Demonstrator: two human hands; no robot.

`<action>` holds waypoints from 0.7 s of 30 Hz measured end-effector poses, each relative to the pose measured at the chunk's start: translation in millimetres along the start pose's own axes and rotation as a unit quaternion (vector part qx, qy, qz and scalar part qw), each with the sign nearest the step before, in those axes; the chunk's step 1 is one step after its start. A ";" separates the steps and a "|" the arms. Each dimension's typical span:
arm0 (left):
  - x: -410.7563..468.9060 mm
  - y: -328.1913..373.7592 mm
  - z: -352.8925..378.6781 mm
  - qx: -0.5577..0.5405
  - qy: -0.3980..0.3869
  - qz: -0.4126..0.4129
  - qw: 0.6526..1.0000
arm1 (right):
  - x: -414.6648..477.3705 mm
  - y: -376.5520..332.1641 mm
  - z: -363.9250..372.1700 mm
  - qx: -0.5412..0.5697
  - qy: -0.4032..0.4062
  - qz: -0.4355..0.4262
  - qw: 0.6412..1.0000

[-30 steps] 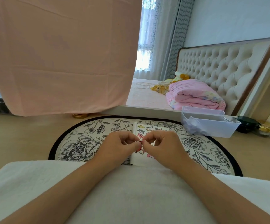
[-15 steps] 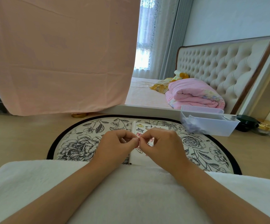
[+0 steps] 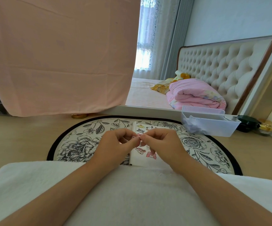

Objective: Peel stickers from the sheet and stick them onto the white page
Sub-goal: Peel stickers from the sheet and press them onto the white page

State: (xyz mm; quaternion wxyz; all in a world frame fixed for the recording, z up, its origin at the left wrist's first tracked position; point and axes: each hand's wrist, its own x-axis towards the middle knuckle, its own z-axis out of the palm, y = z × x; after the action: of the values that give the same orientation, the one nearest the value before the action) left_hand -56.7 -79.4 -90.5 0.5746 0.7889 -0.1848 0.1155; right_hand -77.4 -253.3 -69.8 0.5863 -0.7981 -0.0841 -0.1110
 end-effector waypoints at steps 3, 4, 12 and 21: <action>-0.3 1.1 -1.6 0.001 -0.018 0.012 1.000 | -0.7 -1.1 -4.0 0.034 -0.034 0.048 0.998; -0.8 2.3 -1.9 0.002 -0.024 0.017 1.000 | -0.9 -0.7 -4.5 0.031 -0.038 0.051 0.997; -1.9 5.6 -1.1 0.012 -0.035 0.004 0.999 | 0.5 5.6 2.1 -0.031 -0.032 0.011 0.999; -2.4 9.5 -2.6 -0.003 -0.037 -0.036 0.999 | 2.6 3.1 -7.6 -0.037 -0.078 0.036 0.996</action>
State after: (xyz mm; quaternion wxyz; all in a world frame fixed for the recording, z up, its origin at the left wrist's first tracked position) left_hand -62.8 -79.1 -82.4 0.5731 0.7974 -0.1775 0.0648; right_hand -74.8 -261.5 -69.7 0.5515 -0.8280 -0.0964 -0.0304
